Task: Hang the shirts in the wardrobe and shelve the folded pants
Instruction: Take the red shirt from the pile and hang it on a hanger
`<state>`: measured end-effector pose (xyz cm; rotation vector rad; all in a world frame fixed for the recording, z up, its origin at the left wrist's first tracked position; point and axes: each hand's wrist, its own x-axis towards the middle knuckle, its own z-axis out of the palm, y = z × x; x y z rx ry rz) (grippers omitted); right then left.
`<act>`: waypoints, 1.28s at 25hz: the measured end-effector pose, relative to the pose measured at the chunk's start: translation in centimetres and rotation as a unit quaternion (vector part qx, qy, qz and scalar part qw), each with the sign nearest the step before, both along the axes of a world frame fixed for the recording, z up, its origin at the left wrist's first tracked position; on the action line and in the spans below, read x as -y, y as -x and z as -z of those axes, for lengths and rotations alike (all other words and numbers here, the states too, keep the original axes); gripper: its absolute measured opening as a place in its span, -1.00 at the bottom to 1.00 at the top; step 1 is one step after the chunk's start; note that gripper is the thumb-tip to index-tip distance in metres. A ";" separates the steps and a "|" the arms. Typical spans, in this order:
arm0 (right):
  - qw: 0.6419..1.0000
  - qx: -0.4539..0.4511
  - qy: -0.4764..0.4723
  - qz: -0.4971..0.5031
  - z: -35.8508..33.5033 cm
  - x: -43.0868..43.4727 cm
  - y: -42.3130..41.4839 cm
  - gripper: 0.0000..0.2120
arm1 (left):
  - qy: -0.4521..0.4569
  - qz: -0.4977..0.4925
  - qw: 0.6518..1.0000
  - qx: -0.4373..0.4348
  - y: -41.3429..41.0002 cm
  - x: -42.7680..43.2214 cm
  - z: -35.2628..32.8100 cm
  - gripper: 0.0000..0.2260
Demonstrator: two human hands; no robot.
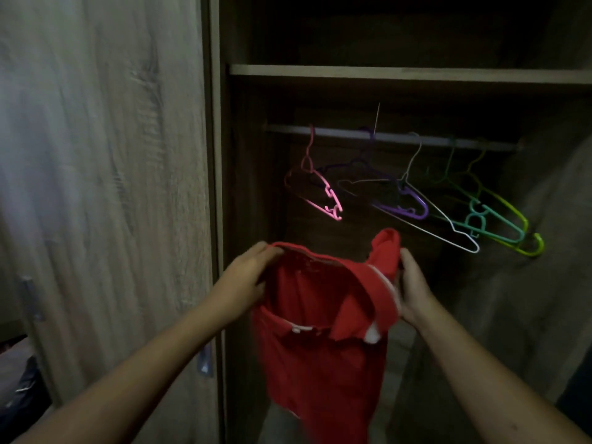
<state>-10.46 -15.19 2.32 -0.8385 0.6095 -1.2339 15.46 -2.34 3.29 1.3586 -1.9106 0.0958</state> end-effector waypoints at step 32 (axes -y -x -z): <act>0.851 -0.376 0.265 0.253 0.8 6.4 -8.4 -0.93 | -0.213 -0.124 0.969 -0.027 -1.4 4.8 -7.6 -0.46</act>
